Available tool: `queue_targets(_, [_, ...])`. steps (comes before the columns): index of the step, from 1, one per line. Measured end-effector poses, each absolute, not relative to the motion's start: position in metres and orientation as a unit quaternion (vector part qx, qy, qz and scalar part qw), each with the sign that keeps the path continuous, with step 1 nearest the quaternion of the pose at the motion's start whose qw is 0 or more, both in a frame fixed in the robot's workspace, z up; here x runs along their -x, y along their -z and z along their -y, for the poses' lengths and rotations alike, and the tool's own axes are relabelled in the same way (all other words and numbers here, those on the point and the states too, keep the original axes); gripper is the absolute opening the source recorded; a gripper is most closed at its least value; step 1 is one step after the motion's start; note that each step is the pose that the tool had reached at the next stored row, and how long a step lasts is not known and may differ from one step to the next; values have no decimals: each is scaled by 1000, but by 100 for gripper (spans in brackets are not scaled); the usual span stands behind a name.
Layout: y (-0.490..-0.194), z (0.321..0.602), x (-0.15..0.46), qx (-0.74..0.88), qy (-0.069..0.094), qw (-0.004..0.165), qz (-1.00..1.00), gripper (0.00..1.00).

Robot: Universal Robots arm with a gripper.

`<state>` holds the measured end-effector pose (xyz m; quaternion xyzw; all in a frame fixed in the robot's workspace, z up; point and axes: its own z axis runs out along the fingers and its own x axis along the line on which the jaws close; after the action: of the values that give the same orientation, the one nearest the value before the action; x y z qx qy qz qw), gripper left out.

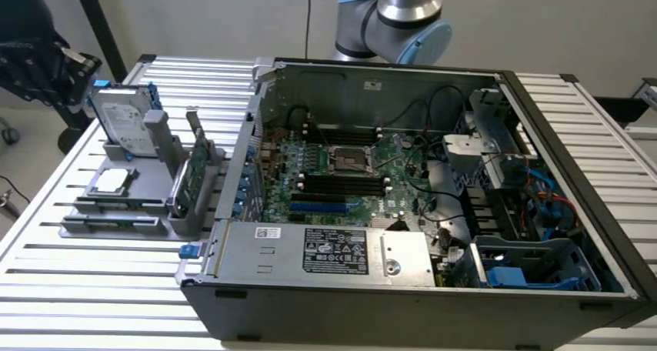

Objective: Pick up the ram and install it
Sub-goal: 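Reach for the ram, then pick up the ram and move it above insertion slot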

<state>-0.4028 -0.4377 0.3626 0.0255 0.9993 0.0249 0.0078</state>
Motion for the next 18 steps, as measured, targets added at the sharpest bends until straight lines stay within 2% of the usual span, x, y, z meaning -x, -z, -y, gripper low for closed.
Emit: queue_targets(18, [-355, 438, 403, 16, -20, 5, -1000, 11])
